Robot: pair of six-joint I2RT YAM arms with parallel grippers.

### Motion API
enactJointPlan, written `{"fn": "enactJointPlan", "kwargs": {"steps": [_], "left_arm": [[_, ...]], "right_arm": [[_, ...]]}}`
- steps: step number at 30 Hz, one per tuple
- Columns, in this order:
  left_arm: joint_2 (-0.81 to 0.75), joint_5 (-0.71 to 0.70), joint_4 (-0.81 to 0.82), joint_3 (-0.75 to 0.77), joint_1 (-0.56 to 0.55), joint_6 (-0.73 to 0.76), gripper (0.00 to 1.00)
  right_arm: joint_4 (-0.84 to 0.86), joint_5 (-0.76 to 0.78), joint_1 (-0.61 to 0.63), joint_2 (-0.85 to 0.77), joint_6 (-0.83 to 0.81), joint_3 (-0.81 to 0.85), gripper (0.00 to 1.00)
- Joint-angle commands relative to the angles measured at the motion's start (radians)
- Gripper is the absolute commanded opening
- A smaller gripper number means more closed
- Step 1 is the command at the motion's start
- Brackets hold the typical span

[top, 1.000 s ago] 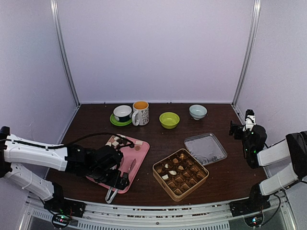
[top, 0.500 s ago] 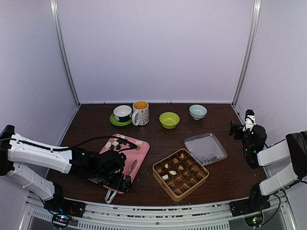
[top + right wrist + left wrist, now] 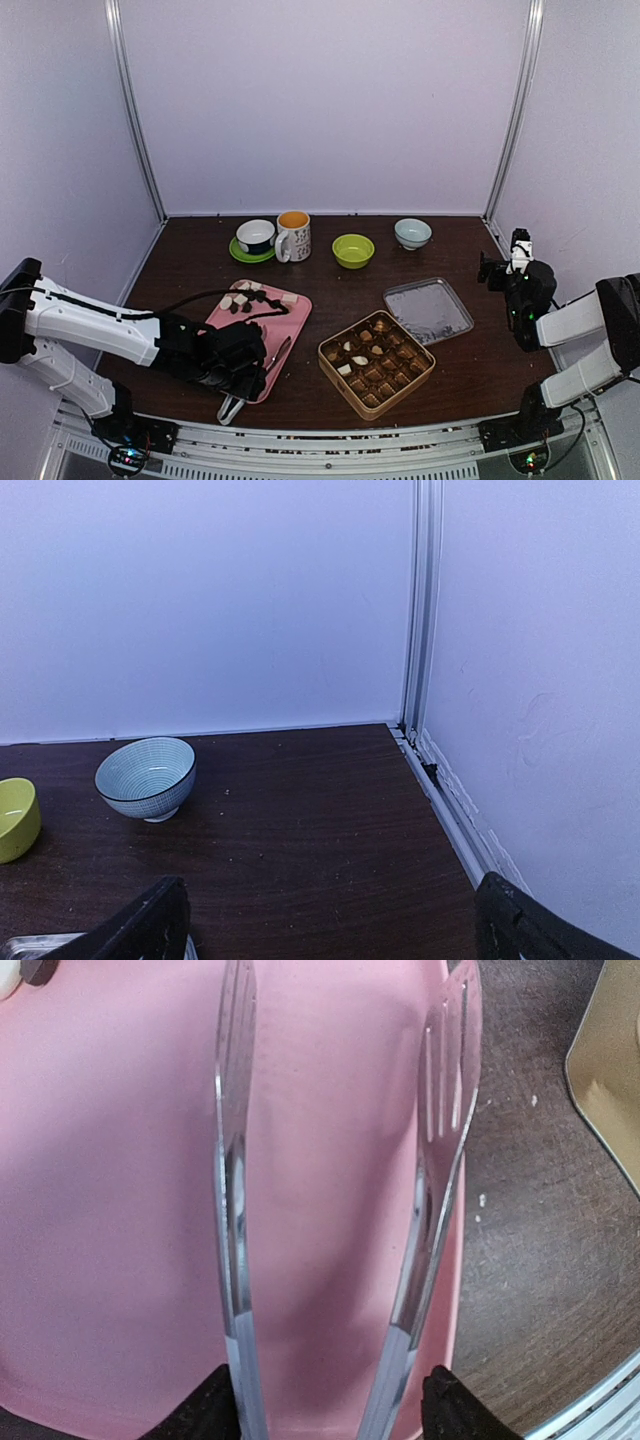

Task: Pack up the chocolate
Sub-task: Pick up the clamp from the plate.

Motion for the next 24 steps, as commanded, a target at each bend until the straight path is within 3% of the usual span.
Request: {"fn": "enactJointPlan", "kwargs": {"steps": [1, 16, 21, 24], "left_arm": [[-0.005, -0.049, 0.013, -0.017, -0.006, -0.022, 0.58], [0.054, -0.041, 0.055, -0.047, -0.007, -0.035, 0.58], [0.036, -0.066, -0.001, -0.014, -0.014, -0.023, 0.4], [-0.014, -0.105, -0.079, 0.026, -0.021, -0.011, 0.38]], "right_arm": [[0.013, -0.005, -0.002, 0.001, -0.005, 0.015, 1.0], [0.013, -0.005, -0.001, 0.001, -0.005, 0.014, 1.0], [0.013, -0.005, -0.002, 0.001, -0.005, 0.014, 1.0], [0.013, -0.005, -0.002, 0.001, -0.005, 0.014, 1.0]]}}
